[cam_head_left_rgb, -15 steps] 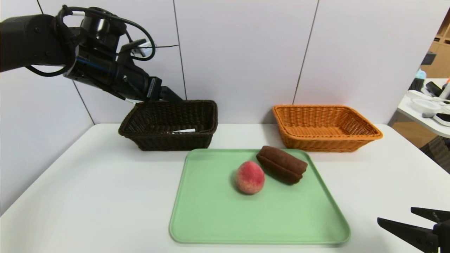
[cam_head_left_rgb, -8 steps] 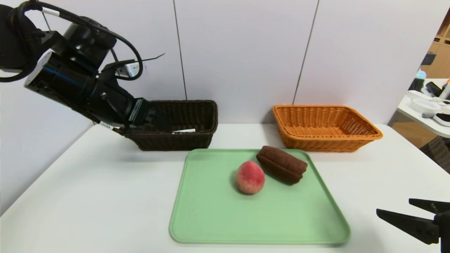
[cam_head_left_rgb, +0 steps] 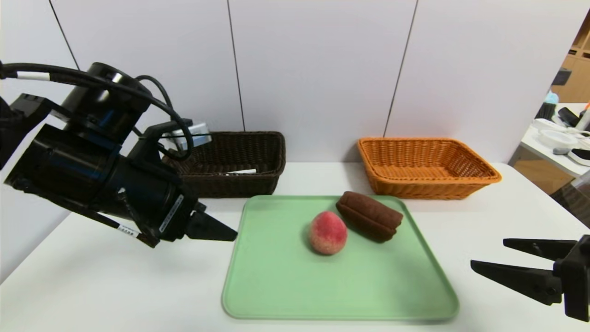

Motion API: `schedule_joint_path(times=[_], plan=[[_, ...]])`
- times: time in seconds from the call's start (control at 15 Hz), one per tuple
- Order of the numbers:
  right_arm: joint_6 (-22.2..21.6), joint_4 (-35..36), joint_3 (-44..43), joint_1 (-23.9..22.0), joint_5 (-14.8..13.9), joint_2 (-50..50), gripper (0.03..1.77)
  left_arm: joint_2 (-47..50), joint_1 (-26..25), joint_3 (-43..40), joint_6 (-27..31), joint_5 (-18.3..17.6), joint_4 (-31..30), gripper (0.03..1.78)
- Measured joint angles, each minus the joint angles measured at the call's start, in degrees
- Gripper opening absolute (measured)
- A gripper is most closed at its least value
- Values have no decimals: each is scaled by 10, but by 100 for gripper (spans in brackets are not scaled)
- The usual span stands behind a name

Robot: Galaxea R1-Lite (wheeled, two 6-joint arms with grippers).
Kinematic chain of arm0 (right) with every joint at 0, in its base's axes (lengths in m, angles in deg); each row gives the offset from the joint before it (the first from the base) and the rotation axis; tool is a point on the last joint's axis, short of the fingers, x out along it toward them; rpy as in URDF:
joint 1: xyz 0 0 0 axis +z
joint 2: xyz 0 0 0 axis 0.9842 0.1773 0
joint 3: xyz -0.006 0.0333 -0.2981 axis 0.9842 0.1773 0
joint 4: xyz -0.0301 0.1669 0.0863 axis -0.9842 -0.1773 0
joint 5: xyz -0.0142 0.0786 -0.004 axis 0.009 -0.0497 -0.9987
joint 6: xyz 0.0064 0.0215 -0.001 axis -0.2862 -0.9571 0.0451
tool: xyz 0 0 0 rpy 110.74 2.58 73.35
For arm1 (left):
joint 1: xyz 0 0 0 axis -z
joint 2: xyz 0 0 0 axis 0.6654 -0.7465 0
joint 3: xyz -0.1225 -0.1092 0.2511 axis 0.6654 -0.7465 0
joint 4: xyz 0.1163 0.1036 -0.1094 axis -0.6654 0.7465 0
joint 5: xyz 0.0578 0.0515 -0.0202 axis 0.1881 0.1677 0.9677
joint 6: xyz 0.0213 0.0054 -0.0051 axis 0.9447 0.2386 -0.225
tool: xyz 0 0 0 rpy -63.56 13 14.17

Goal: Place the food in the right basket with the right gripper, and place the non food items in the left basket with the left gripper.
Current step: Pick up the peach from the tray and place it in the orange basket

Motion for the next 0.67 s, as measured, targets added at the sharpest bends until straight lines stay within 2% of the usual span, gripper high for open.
schedule_joint_path(times=[0.33, 0.67], plan=[[25, 52, -66, 70, -5, 106, 171, 14, 22, -26, 48, -17, -9, 169], [22, 50, -187, 152, -15, 229, 171, 14, 26, -34, 49, -15, -9, 169]])
